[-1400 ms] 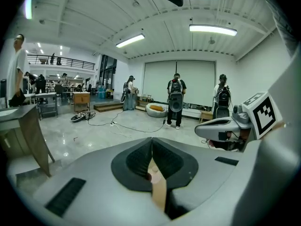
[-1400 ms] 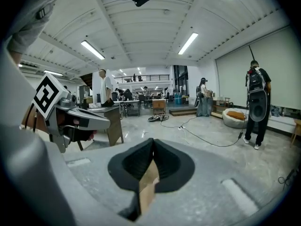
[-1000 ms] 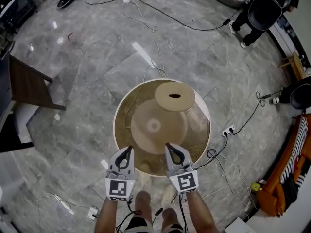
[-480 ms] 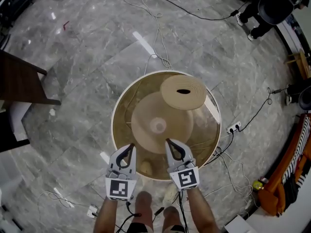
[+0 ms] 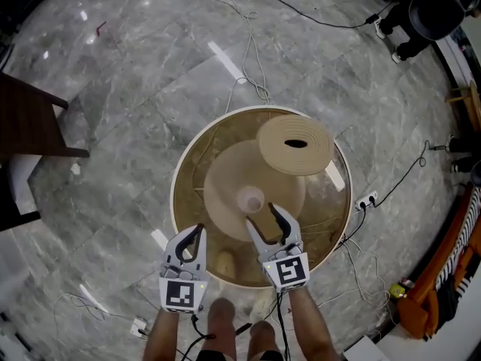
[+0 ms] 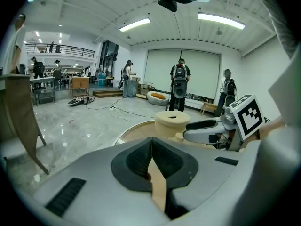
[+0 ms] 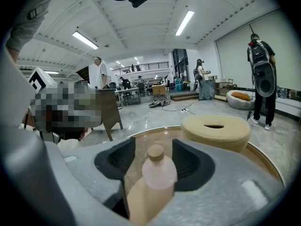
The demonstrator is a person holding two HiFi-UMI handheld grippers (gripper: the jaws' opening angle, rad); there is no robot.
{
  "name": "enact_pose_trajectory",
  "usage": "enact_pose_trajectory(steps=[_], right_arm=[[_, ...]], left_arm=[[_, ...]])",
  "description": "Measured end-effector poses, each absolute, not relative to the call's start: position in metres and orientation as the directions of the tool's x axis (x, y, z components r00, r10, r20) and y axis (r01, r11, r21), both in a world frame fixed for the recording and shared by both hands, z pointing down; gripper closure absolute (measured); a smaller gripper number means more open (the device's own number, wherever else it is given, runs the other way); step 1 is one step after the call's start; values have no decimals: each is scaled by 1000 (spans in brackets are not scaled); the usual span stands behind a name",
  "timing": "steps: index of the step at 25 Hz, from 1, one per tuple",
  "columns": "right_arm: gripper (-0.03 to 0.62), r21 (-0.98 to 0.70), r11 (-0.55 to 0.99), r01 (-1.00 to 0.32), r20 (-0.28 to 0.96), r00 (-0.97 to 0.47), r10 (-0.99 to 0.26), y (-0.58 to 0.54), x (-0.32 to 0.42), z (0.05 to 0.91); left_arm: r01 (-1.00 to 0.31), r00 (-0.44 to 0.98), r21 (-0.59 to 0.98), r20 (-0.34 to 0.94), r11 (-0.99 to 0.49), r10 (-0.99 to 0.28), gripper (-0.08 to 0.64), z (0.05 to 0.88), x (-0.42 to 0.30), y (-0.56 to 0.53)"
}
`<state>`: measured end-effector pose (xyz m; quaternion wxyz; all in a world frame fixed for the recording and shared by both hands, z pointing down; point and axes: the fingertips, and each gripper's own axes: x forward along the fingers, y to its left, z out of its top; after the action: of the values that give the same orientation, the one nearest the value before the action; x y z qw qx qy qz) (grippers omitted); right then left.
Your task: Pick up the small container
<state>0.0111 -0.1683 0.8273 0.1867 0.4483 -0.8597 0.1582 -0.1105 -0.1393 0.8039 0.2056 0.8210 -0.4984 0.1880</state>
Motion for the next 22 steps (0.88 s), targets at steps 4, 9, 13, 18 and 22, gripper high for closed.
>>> enact_pose_trajectory(steps=[4, 9, 13, 18, 22], right_arm=[[341, -108, 560, -821, 473, -538, -698, -176, 2, 846], [341, -108, 561, -821, 467, -540, -700, -182, -3, 865], [341, -99, 561, -822, 474, -535, -700, -182, -5, 874], [350, -90, 561, -823, 475, -530, -702, -186, -9, 879], [391, -61, 560, -826, 470, -519, -714, -191, -11, 881]], left_arm=[[-903, 423, 173, 519, -393, -743, 541, 813, -113, -145], [-901, 426, 170, 529, -400, -734, 541, 824, -117, -147], [-898, 429, 174, 542, -403, -723, 541, 834, -120, -144], [-900, 427, 178, 552, -399, -716, 541, 840, -122, -141], [-901, 423, 178, 553, -395, -718, 541, 843, -124, -143]])
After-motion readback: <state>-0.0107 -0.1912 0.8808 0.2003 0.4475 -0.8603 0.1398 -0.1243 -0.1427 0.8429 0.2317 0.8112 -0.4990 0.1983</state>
